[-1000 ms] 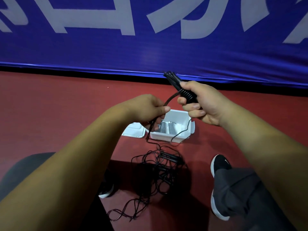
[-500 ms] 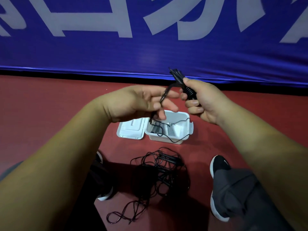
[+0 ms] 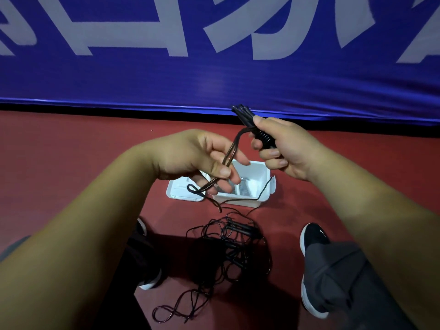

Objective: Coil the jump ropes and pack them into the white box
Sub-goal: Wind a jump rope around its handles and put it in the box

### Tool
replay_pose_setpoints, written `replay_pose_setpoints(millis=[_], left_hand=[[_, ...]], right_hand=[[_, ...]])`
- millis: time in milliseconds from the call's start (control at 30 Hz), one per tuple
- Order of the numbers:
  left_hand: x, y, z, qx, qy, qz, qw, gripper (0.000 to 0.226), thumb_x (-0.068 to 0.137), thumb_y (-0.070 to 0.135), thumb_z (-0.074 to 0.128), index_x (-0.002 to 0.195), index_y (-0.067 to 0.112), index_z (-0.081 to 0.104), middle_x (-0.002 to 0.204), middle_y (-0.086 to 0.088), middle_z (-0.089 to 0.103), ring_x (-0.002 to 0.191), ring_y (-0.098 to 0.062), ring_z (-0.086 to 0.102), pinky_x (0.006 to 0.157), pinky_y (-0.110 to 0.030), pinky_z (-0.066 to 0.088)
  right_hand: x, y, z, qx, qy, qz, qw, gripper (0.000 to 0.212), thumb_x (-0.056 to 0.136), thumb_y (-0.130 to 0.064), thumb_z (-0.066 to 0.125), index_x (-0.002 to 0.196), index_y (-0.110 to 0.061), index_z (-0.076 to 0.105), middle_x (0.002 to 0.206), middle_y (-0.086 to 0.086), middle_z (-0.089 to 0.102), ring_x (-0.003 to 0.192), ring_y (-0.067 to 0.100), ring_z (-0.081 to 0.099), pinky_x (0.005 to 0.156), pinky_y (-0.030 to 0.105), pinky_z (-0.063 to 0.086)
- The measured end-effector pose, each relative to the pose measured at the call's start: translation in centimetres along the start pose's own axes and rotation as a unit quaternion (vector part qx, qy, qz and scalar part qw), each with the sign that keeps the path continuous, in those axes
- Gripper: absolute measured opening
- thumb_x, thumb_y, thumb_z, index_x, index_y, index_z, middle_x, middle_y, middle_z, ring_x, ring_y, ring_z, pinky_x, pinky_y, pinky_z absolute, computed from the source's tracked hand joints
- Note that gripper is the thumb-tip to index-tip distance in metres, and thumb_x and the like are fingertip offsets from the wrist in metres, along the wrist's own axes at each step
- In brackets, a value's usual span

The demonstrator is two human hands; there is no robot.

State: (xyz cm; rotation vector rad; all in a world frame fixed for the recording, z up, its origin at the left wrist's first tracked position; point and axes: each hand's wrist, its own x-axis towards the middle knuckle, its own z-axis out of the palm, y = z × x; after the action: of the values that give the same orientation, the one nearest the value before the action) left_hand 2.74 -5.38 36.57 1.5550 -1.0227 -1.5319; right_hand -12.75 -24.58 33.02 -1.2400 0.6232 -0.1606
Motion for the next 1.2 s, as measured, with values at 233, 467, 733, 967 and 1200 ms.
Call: replay_pose_setpoints(millis=[233,467,733,967,1200], left_hand=[[2.0,-2.3,-0.3,0.170,0.219,-0.086,0.957,0.016,0.097,0.000,0.070,0.110,0.009,0.070,0.095,-0.018,0.079,0.072,-0.018,0.079,0.056,-0.029,0.060],[3.2,-2.1,0.8,0.053,0.274,-0.095,0.956,0.018,0.111,0.009,0.046,0.106,-0.003,0.059,0.096,-0.015,0.057,0.075,-0.039,0.079,0.070,-0.046,0.067],[3.6,-2.2,0.3,0.062,0.264,0.010,0.962,0.020,0.109,0.007,0.049,0.112,0.001,0.068,0.096,-0.008,0.074,0.094,-0.023,0.078,0.083,-0.039,0.056],[3.1,-1.6,-0.2,-0.006,0.250,0.113,0.962,0.012,0.090,0.003,0.074,0.089,0.015,0.074,0.114,-0.037,0.067,0.110,-0.048,0.067,0.102,-0.056,0.053],[4.6,-1.4,0.6,0.073,0.252,0.155,0.952,0.015,0.089,0.005,0.081,0.100,0.005,0.071,0.109,-0.019,0.075,0.094,-0.020,0.072,0.093,-0.034,0.058]], right_hand=[[-0.2,0.1,0.5,-0.001,-0.004,0.005,1.000,0.022,0.106,-0.037,0.064,0.099,-0.020,0.052,0.074,0.003,0.055,0.050,0.009,0.024,0.037,0.019,0.017],[-0.8,-0.5,1.0,0.060,-0.099,0.023,0.993,0.023,0.106,-0.038,0.060,0.096,-0.022,0.049,0.076,0.002,0.052,0.048,0.004,0.023,0.033,0.016,0.017],[-2.3,-1.1,0.4,0.018,-0.269,0.092,0.959,0.021,0.096,-0.038,0.068,0.093,-0.020,0.079,0.072,0.004,0.053,0.044,-0.001,0.030,0.036,0.016,0.011],[-2.9,-0.9,0.4,-0.114,-0.353,0.205,0.906,0.030,0.099,-0.028,0.061,0.117,-0.004,0.066,0.074,0.012,0.054,0.042,0.003,0.024,0.036,0.014,0.013],[-1.6,0.7,0.1,-0.229,-0.299,0.230,0.898,0.025,0.103,-0.024,0.068,0.114,-0.004,0.057,0.084,0.014,0.060,0.044,0.006,0.028,0.036,0.013,0.018]])
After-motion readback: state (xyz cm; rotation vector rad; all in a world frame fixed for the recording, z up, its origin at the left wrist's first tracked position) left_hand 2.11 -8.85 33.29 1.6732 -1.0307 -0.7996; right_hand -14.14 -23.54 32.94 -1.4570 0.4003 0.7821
